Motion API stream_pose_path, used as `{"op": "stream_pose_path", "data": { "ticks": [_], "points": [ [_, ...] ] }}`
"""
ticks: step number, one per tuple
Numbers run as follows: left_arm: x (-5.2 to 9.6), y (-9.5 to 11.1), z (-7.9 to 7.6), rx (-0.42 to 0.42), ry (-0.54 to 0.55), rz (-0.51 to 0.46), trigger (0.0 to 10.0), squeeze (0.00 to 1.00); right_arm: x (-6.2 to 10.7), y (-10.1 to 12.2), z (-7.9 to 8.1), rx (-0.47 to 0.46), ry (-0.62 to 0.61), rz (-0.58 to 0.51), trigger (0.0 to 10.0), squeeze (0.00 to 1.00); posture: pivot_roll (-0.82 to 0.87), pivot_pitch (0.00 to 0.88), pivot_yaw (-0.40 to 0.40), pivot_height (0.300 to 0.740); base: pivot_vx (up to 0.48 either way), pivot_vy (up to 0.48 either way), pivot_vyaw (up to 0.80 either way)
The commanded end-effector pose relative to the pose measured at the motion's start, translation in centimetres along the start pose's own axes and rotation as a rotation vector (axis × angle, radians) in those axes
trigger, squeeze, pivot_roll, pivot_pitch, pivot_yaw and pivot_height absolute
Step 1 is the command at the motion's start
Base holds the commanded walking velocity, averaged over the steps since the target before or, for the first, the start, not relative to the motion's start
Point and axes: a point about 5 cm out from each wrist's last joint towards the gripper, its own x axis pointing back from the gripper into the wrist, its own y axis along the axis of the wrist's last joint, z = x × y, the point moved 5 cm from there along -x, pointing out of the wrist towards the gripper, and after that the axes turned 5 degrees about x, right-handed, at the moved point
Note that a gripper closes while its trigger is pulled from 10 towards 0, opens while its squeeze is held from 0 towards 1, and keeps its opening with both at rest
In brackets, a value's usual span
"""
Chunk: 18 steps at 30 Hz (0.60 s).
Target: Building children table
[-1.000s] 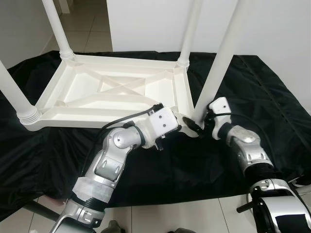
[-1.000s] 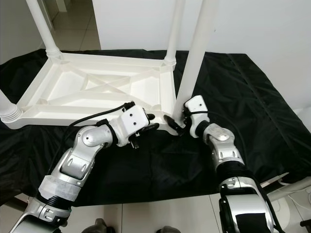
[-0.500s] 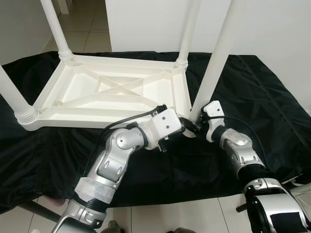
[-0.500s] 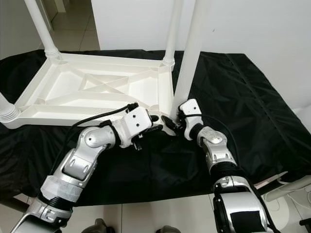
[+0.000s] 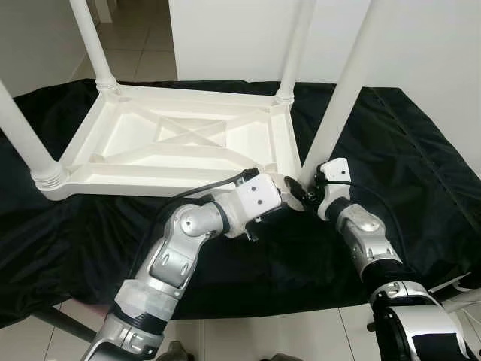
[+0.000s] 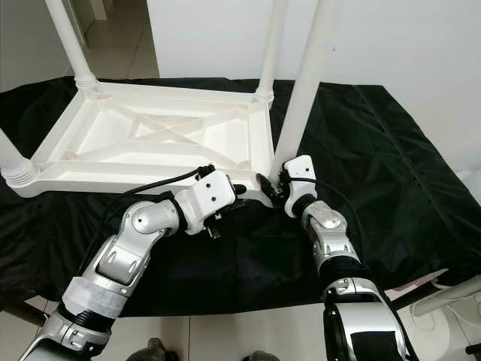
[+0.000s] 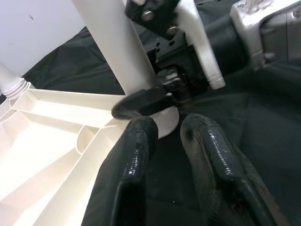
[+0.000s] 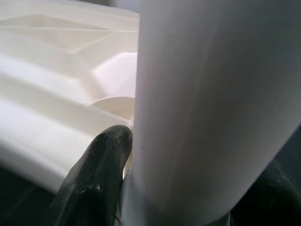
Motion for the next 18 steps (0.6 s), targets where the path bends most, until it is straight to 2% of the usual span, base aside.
{"op": "stream_pose_path", "data": {
  "ticks": [1, 2, 3, 4, 5, 6, 7, 8, 9, 11, 13, 14, 18],
  "points": [
    [-0.2, 0.2, 0.4, 0.008, 0.054, -0.007, 10.0, 0.0, 0.7, -2.4, -1.0, -0.053, -0.132, 0.107, 10.0, 0.0, -0.06, 0.0, -0.007, 0.74, 0.0, 0.0, 0.0],
    [-0.2, 0.2, 0.4, 0.008, 0.054, -0.007, 10.0, 0.0, 0.7, -2.4, -1.0, -0.053, -0.132, 0.107, 10.0, 0.0, -0.06, 0.0, -0.007, 0.74, 0.0, 0.0, 0.0],
    [-0.3, 0.2, 0.5, 0.009, 0.059, -0.009, 10.0, 0.0, 0.7, -2.7, -0.9, -0.08, -0.216, 0.125, 10.0, 0.0, -0.06, 0.0, -0.007, 0.74, 0.0, 0.0, 0.0],
    [-0.3, 0.2, 0.5, 0.009, 0.059, -0.009, 10.0, 0.0, 0.7, -2.7, -0.9, -0.08, -0.216, 0.125, 10.0, 0.0, -0.06, 0.0, -0.007, 0.74, 0.0, 0.0, 0.0],
    [-0.3, 0.3, 0.5, 0.009, 0.061, -0.011, 10.0, 0.0, 0.7, -2.9, -0.9, -0.101, -0.308, 0.139, 10.0, 0.0, -0.06, 0.0, -0.01, 0.74, 0.0, 0.0, 0.0],
    [-0.3, 0.3, 0.5, 0.009, 0.061, -0.011, 10.0, 0.0, 0.7, -2.9, -0.9, -0.101, -0.308, 0.139, 10.0, 0.0, -0.06, 0.0, -0.01, 0.74, 0.0, 0.0, 0.0],
    [-0.4, 0.3, 0.5, 0.01, 0.06, -0.012, 10.0, 0.0, 0.9, -2.9, -0.8, -0.122, -0.391, 0.14, 10.0, 0.0, -0.06, 0.0, -0.01, 0.74, 0.0, 0.0, 0.0],
    [-0.4, 0.3, 0.5, 0.01, 0.06, -0.012, 10.0, 0.0, 1.1, -3.0, -0.4, -0.146, -0.475, 0.144, 10.0, 0.0, -0.06, 0.0, -0.014, 0.74, 0.0, 0.0, 0.0],
    [-0.4, 0.3, 0.5, 0.01, 0.06, -0.012, 10.0, 0.0, 1.1, -3.0, -0.4, -0.146, -0.475, 0.144, 10.0, 0.0, -0.06, 0.0, -0.014, 0.74, 0.0, 0.0, 0.0],
    [-0.5, 0.3, 0.5, 0.011, 0.063, -0.012, 10.0, 0.0, 1.3, -3.0, 0.6, -0.176, -0.55, 0.147, 10.0, 0.0, -0.06, 0.0, -0.016, 0.74, 0.0, 0.0, 0.0],
    [-0.4, 0.3, 0.5, 0.011, 0.064, -0.012, 10.0, 0.0, 1.2, -2.9, 1.1, -0.174, -0.552, 0.147, 10.0, 0.0, -0.06, 0.0, -0.016, 0.74, 0.0, 0.0, 0.0],
    [-0.5, 0.3, 0.5, 0.012, 0.065, -0.012, 10.0, 0.0, 0.9, -2.5, 1.6, -0.141, -0.518, 0.132, 10.0, 0.0, -0.06, 0.0, -0.019, 0.74, 0.0, 0.0, 0.0],
    [-0.5, 0.3, 0.4, 0.013, 0.066, -0.012, 10.0, 0.0, 0.9, -2.2, 1.9, -0.103, -0.493, 0.117, 10.0, 0.0, -0.06, 0.0, -0.025, 0.74, 0.0, 0.0, 0.0]
  ]
}}
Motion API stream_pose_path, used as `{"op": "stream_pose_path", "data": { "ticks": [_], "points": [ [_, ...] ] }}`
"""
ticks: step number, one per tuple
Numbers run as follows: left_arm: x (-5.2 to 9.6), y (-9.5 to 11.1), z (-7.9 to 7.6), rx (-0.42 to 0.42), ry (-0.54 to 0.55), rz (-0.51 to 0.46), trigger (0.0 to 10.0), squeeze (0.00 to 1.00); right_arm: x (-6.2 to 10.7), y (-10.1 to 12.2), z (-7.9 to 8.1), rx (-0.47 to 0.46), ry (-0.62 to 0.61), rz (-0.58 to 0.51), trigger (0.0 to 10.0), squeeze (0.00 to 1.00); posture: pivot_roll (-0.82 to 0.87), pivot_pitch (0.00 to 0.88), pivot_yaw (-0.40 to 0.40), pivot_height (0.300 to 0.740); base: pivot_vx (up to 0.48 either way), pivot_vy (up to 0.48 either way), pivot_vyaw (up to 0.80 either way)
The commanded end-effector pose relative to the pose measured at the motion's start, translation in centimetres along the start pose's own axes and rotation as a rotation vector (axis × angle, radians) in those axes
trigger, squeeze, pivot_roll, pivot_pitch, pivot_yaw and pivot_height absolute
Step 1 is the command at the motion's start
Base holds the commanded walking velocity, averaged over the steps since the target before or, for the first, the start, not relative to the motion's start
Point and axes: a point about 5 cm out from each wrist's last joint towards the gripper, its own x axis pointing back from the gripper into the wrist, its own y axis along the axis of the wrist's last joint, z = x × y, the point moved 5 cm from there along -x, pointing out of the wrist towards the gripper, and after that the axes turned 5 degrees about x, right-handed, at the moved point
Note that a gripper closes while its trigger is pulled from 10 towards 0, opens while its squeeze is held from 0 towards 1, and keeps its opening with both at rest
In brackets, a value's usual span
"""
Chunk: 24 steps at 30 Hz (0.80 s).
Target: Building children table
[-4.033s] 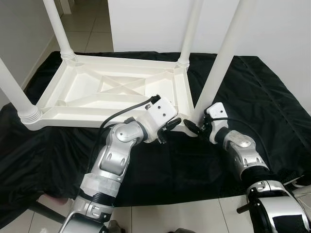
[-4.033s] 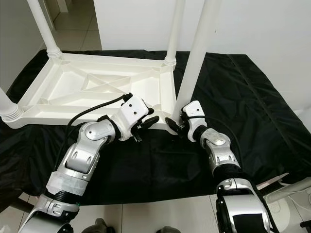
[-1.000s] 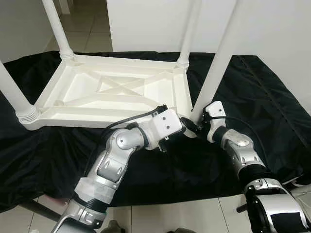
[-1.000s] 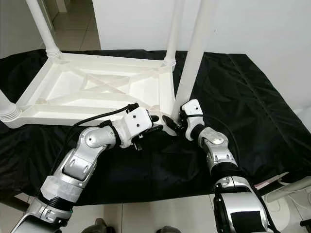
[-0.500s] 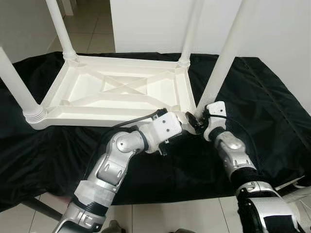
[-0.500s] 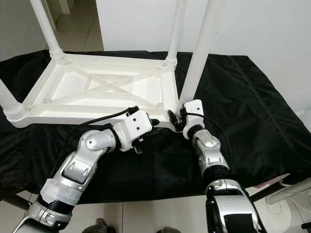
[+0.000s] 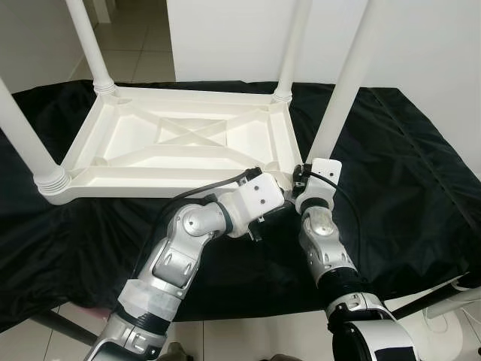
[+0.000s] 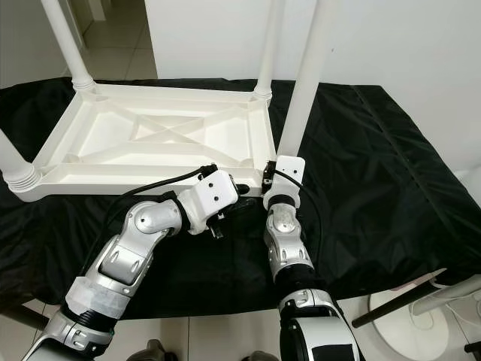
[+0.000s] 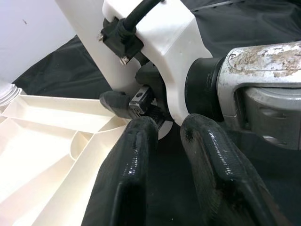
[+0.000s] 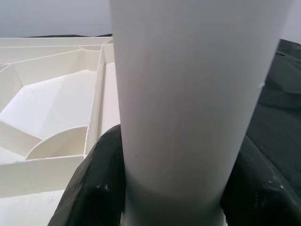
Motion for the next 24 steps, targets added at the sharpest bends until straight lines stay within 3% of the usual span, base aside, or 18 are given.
{"op": "stream_pose_path", "data": {
  "ticks": [1, 5, 6, 10, 12, 15, 20, 21, 23, 24],
  "points": [
    [-0.1, -0.1, 0.7, 0.002, 0.072, 0.002, 10.0, 0.0, 0.7, -2.7, -0.7, 0.053, -0.002, 0.095, 10.0, 0.0, -0.06, 0.0, -0.025, 0.74, 0.0, 0.0, 0.0],
    [0.0, -0.1, 0.9, 0.004, 0.079, 0.004, 10.0, 0.0, 0.9, -2.4, -0.7, 0.001, -0.004, 0.088, 10.0, 0.0, -0.06, 0.0, -0.026, 0.74, 0.0, 0.0, 0.0],
    [0.0, -0.1, 0.8, 0.004, 0.081, 0.004, 10.0, 0.0, 1.0, -2.3, -0.6, -0.009, -0.001, 0.082, 10.0, 1.0, -0.06, 0.0, -0.026, 0.74, 0.0, 0.0, 0.0],
    [0.1, -0.1, 0.8, 0.006, 0.08, 0.002, 10.0, 0.0, 1.2, -1.3, -0.6, -0.063, 0.021, 0.033, 10.0, 1.0, -0.06, 0.0, -0.029, 0.74, 0.0, 0.0, 0.0],
    [0.1, -0.1, 0.8, 0.001, 0.081, 0.003, 10.0, 0.0, 1.5, -0.3, -0.8, -0.095, 0.096, -0.024, 10.0, 1.0, -0.06, 0.0, -0.029, 0.74, 0.0, 0.0, 0.0],
    [0.1, -0.1, 0.8, 0.001, 0.081, 0.003, 10.0, 0.0, 1.5, -0.3, -0.8, -0.095, 0.096, -0.024, 10.0, 1.0, -0.06, 0.0, -0.029, 0.74, 0.0, 0.0, 0.0],
    [0.2, -0.1, 1.0, 0.001, 0.088, 0.006, 10.0, 0.0, 1.1, 0.4, -3.1, -0.031, 0.229, -0.077, 10.0, 1.0, -0.05, 0.0, -0.026, 0.74, 0.0, 0.0, 0.0],
    [0.2, -0.2, 1.0, 0.0, 0.087, 0.007, 10.0, 0.0, 1.0, 0.5, -3.3, -0.006, 0.274, -0.083, 10.0, 0.32, -0.05, 0.0, -0.026, 0.74, 0.0, 0.0, 0.0],
    [0.2, -0.2, 1.0, 0.0, 0.086, 0.007, 10.0, 0.0, 1.0, 0.6, -3.4, 0.01, 0.304, -0.086, 10.0, 0.32, -0.05, 0.0, -0.026, 0.74, 0.0, 0.0, 0.0],
    [0.2, -0.2, 0.9, -0.002, 0.085, 0.009, 10.0, 0.0, 1.1, 0.9, -3.3, 0.075, 0.417, -0.106, 10.0, 0.0, -0.05, 0.0, -0.026, 0.74, 0.0, 0.0, 0.0]
  ]
}}
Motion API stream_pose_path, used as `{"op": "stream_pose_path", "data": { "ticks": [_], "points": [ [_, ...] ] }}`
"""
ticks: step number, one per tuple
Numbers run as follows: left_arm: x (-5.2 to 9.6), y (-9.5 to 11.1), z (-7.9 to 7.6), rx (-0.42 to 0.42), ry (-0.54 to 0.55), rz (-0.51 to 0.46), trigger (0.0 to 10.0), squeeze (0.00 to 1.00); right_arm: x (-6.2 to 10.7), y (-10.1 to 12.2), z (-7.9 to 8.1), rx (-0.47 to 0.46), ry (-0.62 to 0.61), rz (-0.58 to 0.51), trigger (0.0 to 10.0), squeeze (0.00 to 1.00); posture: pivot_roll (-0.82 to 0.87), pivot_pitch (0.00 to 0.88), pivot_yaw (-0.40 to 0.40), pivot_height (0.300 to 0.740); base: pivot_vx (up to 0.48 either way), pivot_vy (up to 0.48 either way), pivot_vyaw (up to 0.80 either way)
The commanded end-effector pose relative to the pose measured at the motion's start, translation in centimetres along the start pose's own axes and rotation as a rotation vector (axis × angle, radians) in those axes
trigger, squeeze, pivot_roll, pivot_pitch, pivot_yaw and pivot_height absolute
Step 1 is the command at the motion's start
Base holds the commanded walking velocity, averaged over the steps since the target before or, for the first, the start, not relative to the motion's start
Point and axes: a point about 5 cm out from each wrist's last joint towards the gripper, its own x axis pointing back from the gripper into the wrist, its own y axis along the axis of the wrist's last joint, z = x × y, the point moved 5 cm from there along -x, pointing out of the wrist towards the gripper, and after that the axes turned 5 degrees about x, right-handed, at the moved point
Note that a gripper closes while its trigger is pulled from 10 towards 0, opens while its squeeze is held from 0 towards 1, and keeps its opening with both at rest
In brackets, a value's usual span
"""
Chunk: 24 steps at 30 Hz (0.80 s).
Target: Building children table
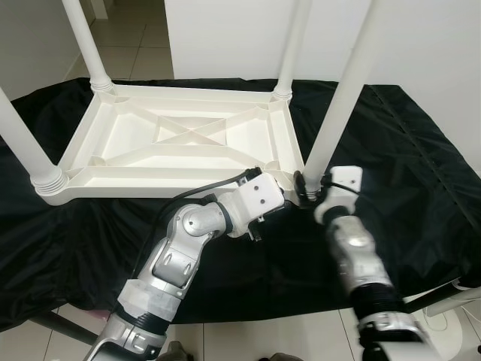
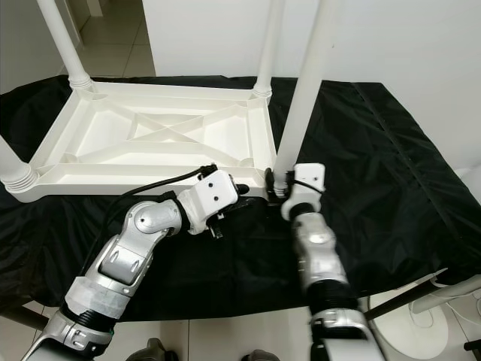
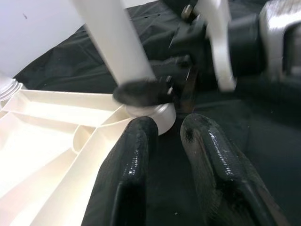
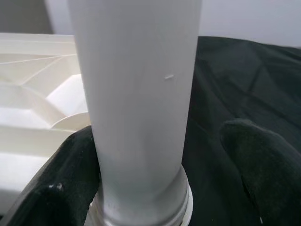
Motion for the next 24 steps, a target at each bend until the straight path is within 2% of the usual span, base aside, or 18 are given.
{"op": "stream_pose_path", "data": {
  "ticks": [1, 3, 6, 7, 10, 16, 17, 18, 19, 21, 22, 24],
  "points": [
    [0.0, 0.0, 0.7, 0.001, 0.079, 0.001, 10.0, 0.0, 0.0, 0.0, 0.3, 0.03, 0.084, -0.003, 10.0, 0.0, -0.05, 0.0, -0.026, 0.74, 0.0, 0.0, 0.0],
    [0.0, 0.0, 0.7, 0.001, 0.079, 0.002, 10.0, 0.0, 0.0, 0.1, 0.3, 0.045, 0.11, -0.005, 10.0, 0.0, -0.05, 0.0, -0.026, 0.74, 0.0, 0.0, 0.0],
    [-0.1, 0.1, 0.8, -0.003, 0.076, 0.001, 10.0, 0.0, -0.6, 0.5, 1.0, 0.093, 0.281, -0.007, 10.0, 0.0, -0.06, 0.0, -0.013, 0.74, 0.0, 0.0, 0.0],
    [-0.1, 0.1, 0.8, -0.003, 0.076, 0.001, 10.0, 0.0, -0.6, 0.5, 1.0, 0.093, 0.281, -0.007, 10.0, 0.0, -0.06, 0.0, -0.013, 0.74, 0.0, 0.0, 0.0],
    [-0.1, 0.1, 1.0, -0.007, 0.076, 0.001, 10.0, 0.0, -1.5, 0.5, 2.0, 0.143, 0.404, 0.027, 10.0, 0.0, -0.05, 0.0, -0.003, 0.74, 0.0, 0.0, 0.0],
    [0.0, 0.2, 1.2, -0.011, 0.08, 0.003, 10.0, 0.0, -2.2, 0.7, 2.4, 0.174, 0.46, 0.049, 10.0, 0.0, -0.04, 0.0, 0.0, 0.74, 0.0, 0.0, 0.0],
    [0.1, 0.2, 1.3, -0.011, 0.084, 0.005, 10.0, 0.0, -2.4, 0.6, 2.5, 0.177, 0.48, 0.064, 8.2, 0.0, -0.04, 0.0, 0.0, 0.74, 0.0, 0.0, 0.0],
    [0.1, 0.2, 1.3, -0.011, 0.084, 0.005, 10.0, 0.0, -2.4, 0.6, 2.5, 0.177, 0.48, 0.064, 8.2, 0.0, -0.04, 0.0, 0.0, 0.74, 0.0, 0.0, 0.0],
    [0.2, 0.2, 1.4, -0.011, 0.09, 0.006, 10.0, 0.0, -2.6, 0.4, 2.4, 0.193, 0.498, 0.083, 2.3, 0.0, -0.03, 0.0, -0.002, 0.74, 0.0, 0.0, 0.0],
    [0.2, 0.2, 1.5, -0.011, 0.092, 0.006, 10.0, 0.0, -2.6, 0.4, 2.4, 0.194, 0.505, 0.086, 2.3, 0.0, -0.03, 0.0, -0.002, 0.74, 0.0, 0.0, 0.0],
    [0.2, 0.2, 1.5, -0.01, 0.094, 0.006, 10.0, 0.0, -2.5, 0.2, 2.3, 0.189, 0.509, 0.092, 0.0, 0.0, -0.03, 0.0, -0.005, 0.74, 0.0, 0.0, 0.0],
    [0.3, 0.2, 1.6, -0.01, 0.099, 0.007, 10.0, 0.0, -2.3, -0.1, 2.1, 0.171, 0.522, 0.103, 0.0, 0.0, -0.03, 0.0, -0.003, 0.74, 0.0, 0.0, 0.0]
  ]
}}
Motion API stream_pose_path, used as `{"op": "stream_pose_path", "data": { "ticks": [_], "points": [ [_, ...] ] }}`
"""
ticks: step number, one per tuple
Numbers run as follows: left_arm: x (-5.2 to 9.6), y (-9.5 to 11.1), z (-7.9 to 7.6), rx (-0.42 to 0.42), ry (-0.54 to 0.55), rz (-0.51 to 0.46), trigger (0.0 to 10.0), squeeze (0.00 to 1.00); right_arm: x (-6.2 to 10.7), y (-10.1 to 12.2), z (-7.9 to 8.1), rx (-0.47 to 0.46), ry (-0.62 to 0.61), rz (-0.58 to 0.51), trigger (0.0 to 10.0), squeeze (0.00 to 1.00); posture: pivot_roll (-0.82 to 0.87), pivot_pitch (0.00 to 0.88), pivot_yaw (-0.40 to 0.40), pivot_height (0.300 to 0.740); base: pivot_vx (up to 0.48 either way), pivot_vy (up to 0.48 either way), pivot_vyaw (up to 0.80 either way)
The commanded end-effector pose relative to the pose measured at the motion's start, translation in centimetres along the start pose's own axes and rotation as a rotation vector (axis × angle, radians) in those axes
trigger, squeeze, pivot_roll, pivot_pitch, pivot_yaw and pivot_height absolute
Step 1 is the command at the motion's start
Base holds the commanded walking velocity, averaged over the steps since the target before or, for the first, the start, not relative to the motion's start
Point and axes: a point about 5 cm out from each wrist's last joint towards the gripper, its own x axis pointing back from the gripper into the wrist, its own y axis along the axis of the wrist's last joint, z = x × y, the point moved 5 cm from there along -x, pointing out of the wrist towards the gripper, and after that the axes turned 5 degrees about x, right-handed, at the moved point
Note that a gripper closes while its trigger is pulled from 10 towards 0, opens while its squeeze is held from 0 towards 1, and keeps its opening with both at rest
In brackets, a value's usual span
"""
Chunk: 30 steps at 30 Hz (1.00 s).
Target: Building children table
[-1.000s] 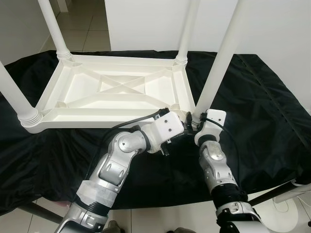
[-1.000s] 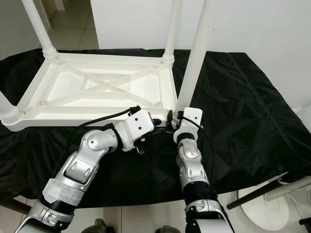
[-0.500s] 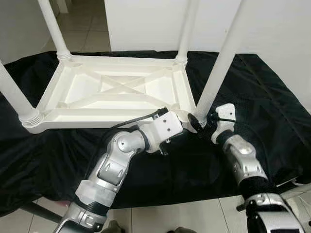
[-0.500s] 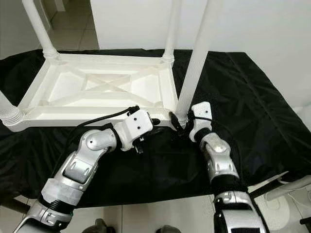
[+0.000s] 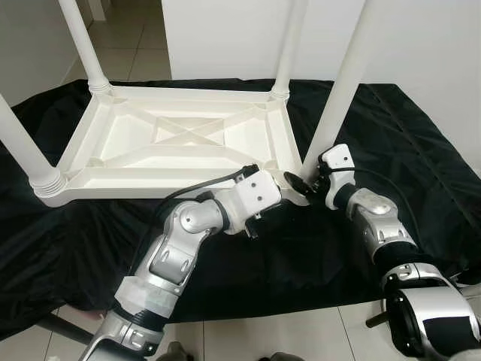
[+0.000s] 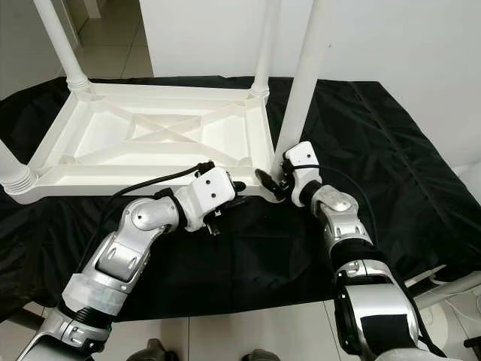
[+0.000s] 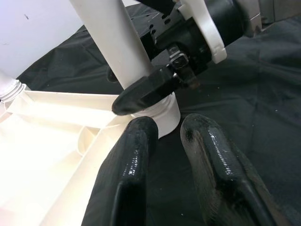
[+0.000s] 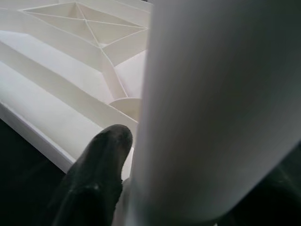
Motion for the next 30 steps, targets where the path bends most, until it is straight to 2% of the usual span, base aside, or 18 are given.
{"op": "stream_pose_path", "data": {
  "ticks": [1, 11, 12, 13, 14, 17, 24, 28, 30],
  "points": [
    [0.2, 0.1, 1.1, 0.003, 0.093, -0.003, 10.0, 0.0, 0.0, -0.8, 0.9, -0.014, 0.057, 0.024, 0.0, 0.0, -0.03, 0.0, -0.003, 0.74, 0.0, 0.0, 0.0],
    [0.0, 0.2, 1.1, 0.001, 0.086, -0.005, 10.0, 0.0, 0.5, -1.6, 0.5, -0.062, 0.03, 0.025, 0.0, 0.0, -0.05, 0.0, 0.01, 0.74, 0.0, 0.0, 0.0],
    [-0.1, 0.3, 1.0, 0.001, 0.083, -0.005, 10.0, 0.0, 0.6, -1.7, 0.4, -0.072, 0.022, 0.022, 6.8, 0.0, -0.05, 0.0, 0.01, 0.74, 0.0, 0.0, 0.0],
    [-0.1, 0.3, 1.0, 0.001, 0.083, -0.005, 10.0, 0.0, 0.6, -1.7, 0.4, -0.072, 0.022, 0.022, 6.8, 0.0, -0.05, 0.0, 0.01, 0.74, 0.0, 0.0, 0.0],
    [-0.1, 0.3, 1.0, 0.001, 0.079, -0.007, 10.0, 0.0, 0.6, -1.6, 0.3, -0.109, -0.005, 0.007, 10.0, 0.0, -0.05, 0.0, 0.013, 0.74, 0.0, 0.0, 0.0],
    [-0.3, 0.3, 0.9, 0.002, 0.073, -0.009, 10.0, 0.0, 0.6, -1.2, 0.1, -0.217, -0.098, -0.059, 10.0, 0.0, -0.06, 0.0, 0.013, 0.74, 0.0, 0.0, 0.0],
    [-0.2, 0.3, 0.8, 0.005, 0.072, -0.007, 10.0, 0.0, 0.3, -1.1, -0.2, -0.267, -0.216, -0.065, 10.0, 0.0, -0.06, 0.0, 0.009, 0.74, 0.0, 0.0, 0.0],
    [-0.2, 0.2, 0.8, 0.01, 0.077, -0.005, 10.0, 0.0, 0.1, -1.2, -0.4, -0.284, -0.382, -0.028, 10.0, 0.0, -0.06, 0.0, 0.005, 0.74, 0.0, 0.0, 0.0],
    [-0.2, 0.1, 0.8, 0.012, 0.08, -0.003, 10.0, 0.0, 0.0, -1.3, 0.6, -0.315, -0.509, -0.001, 10.0, 0.0, -0.06, 0.0, 0.001, 0.74, 0.0, 0.0, 0.0]
  ]
}}
